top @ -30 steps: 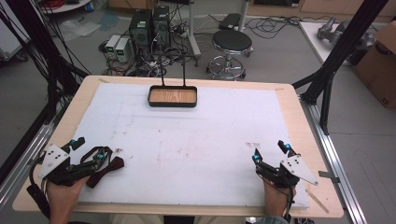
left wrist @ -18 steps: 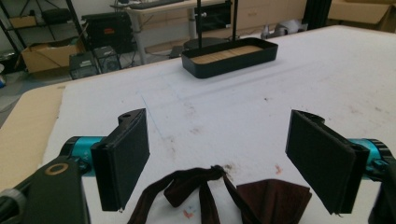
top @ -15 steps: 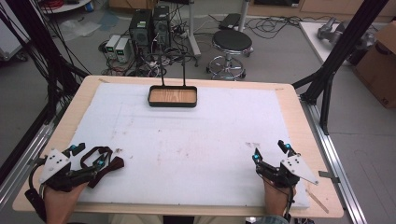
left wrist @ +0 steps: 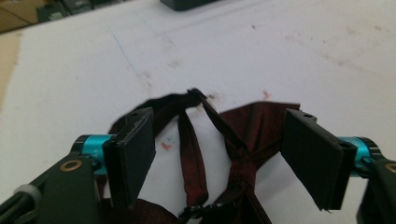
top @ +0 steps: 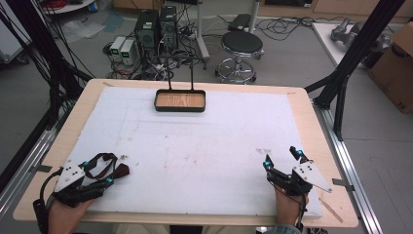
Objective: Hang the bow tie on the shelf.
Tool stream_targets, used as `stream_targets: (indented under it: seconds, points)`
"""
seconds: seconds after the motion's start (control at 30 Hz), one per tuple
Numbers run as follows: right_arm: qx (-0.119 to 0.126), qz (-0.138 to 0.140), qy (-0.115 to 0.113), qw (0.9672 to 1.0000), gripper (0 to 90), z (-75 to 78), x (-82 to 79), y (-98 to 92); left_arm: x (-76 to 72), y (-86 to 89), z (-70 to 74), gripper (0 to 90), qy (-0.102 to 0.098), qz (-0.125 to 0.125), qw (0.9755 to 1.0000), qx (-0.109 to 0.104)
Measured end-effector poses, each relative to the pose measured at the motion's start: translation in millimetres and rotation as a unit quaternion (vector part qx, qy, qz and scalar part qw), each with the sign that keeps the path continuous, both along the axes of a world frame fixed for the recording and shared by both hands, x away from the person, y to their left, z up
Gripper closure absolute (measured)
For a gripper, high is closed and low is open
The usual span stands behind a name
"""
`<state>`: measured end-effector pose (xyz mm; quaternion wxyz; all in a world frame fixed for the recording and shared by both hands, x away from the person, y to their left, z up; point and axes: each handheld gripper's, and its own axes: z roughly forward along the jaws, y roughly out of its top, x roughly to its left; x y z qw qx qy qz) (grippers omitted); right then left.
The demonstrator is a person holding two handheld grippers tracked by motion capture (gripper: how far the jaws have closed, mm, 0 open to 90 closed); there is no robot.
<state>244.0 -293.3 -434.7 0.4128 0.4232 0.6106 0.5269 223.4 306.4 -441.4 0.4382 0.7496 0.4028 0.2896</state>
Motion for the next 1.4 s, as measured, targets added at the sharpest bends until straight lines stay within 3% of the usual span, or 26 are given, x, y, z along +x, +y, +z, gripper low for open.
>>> stream_targets:
  seconds: [0.03, 0.1, 0.13, 0.23, 0.27, 0.43, 0.57, 0.67, 0.7, 0.77, 0.9, 1.0, 1.03, 1.13, 1.23, 1.4]
  points:
    - [0.000, 0.001, -0.001, 1.0000, 12.6, 0.0, 0.1, -0.1, 1.9, 0.6, -3.0, 28.5, 0.018, -0.001, 0.9998, 0.001]
    - [-0.001, 0.001, -0.001, 1.0000, 12.6, -0.1, 0.2, -0.2, 2.9, 1.2, -4.3, 29.1, 0.025, -0.001, 0.9997, 0.002]
    - [-0.001, 0.001, -0.001, 1.0000, 12.6, 0.0, 0.3, -0.2, 4.3, 2.3, -6.1, 29.8, 0.042, -0.002, 0.9991, 0.005]
    - [-0.001, 0.001, -0.001, 1.0000, 12.7, -0.1, 0.2, -0.3, 5.3, 2.6, -7.7, 32.1, 0.053, 0.000, 0.9986, 0.009]
    - [-0.001, 0.001, -0.001, 1.0000, 12.6, -0.1, 0.2, -0.4, 6.6, 2.6, -8.4, 34.9, 0.067, -0.004, 0.9976, 0.013]
    - [-0.001, 0.001, 0.000, 1.0000, 12.7, 0.0, 0.2, -0.3, 7.0, -0.1, -9.3, 43.1, 0.082, -0.013, 0.9960, 0.035]
    - [-0.001, 0.000, -0.001, 1.0000, 12.6, -0.1, 0.3, -0.5, 6.8, -1.2, -9.3, 49.9, 0.084, -0.023, 0.9956, 0.035]
    - [-0.002, -0.001, -0.001, 1.0000, 12.6, -0.1, 0.4, -0.8, 6.7, -1.4, -8.0, 60.2, 0.090, -0.038, 0.9946, 0.033]
    - [-0.002, -0.001, -0.001, 1.0000, 12.6, -0.1, 0.4, -0.8, 6.7, -1.4, -8.0, 66.6, 0.090, -0.038, 0.9946, 0.033]
    - [-0.002, -0.001, -0.001, 1.0000, 12.6, -0.1, 0.4, -0.8, 6.3, -2.8, -7.5, 70.7, 0.090, -0.044, 0.9943, 0.036]
    - [-0.001, 0.000, 0.000, 1.0000, 12.6, -0.2, 0.4, -1.1, 5.7, -5.6, -5.6, 74.1, 0.088, -0.046, 0.9937, 0.052]
    - [0.000, 0.000, 0.000, 1.0000, 12.6, -0.2, 0.4, -1.2, 4.1, -7.0, -2.1, 74.6, 0.073, -0.048, 0.9946, 0.056]
    - [0.000, 0.000, 0.000, 1.0000, 12.6, -0.2, 0.5, -1.2, 2.8, -7.8, 1.8, 74.8, 0.060, -0.054, 0.9955, 0.048]
    - [-0.001, 0.000, 0.001, 1.0000, 12.7, -0.3, 0.8, -1.3, 3.2, -9.7, 7.3, 74.8, 0.046, -0.067, 0.9962, 0.031]
    - [0.000, 0.000, 0.003, 1.0000, 12.6, -0.5, 0.7, -0.9, 7.4, -10.8, 12.3, 74.8, 0.040, -0.080, 0.9960, 0.005]
    - [0.002, -0.003, 0.005, 1.0000, 12.6, -0.7, 0.8, -1.6, 17.2, -13.1, 20.7, 74.8, 0.033, -0.093, 0.9950, -0.014]
